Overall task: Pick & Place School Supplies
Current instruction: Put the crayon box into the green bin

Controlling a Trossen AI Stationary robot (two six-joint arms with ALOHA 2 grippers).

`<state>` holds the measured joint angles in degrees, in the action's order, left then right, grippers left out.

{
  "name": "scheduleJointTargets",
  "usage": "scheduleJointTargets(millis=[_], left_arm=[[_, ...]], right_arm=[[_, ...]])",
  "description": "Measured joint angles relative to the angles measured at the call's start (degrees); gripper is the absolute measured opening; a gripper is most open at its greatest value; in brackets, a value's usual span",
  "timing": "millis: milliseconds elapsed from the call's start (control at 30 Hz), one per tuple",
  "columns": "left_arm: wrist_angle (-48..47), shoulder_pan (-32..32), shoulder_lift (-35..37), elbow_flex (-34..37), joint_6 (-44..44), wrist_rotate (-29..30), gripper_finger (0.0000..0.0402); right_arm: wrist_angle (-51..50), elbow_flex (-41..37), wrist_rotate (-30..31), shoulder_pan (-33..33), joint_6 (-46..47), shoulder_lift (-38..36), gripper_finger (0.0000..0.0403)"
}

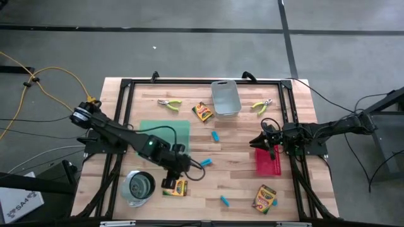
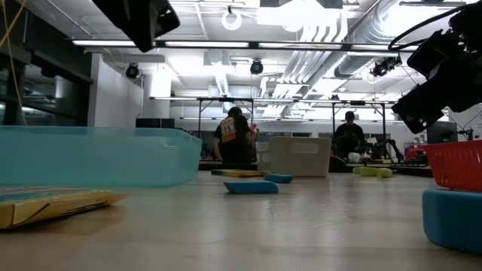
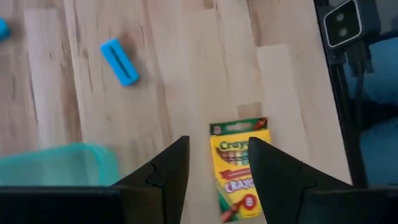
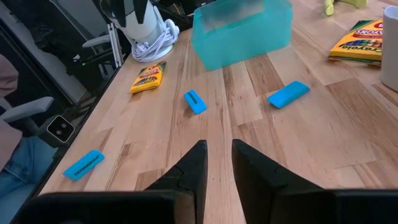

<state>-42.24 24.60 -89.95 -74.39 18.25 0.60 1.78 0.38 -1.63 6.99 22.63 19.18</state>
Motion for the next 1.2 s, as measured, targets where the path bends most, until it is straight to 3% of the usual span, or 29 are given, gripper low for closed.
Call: scheduleJointTargets(millis=[267, 533, 667, 933, 1200], left_arm=[[-2.14, 2.49, -0.85, -0.07, 10.03, 3.67, 0.0159], [-2.34, 2.45, -6.24, -0.07, 12.21, -6.58, 0.0159], [-2.42, 2.45, -7.74, -0.04, 11.95, -8.05, 0.0159], [-2.06, 4.51, -10.26, -0.02, 12.41, -2.57, 0.0159], [-1.81, 7.99, -12.28, -0.04, 18.75, 2.69, 0.0159]], right_arm=[[0.02, 0.00, 0.00, -0.01, 0.00, 0.00, 0.0066], [-0.07, 0.00, 0.00, 0.01, 0.00, 0.00, 0.0066], [-0.10, 0.00, 0.02, 0.01, 0.00, 0.00, 0.0066], [-0.17, 0.00, 0.02, -0.01, 0.00, 0.00, 0.0066], [-0.06, 0.00, 0.04, 0.01, 0.00, 0.22, 0.0066]])
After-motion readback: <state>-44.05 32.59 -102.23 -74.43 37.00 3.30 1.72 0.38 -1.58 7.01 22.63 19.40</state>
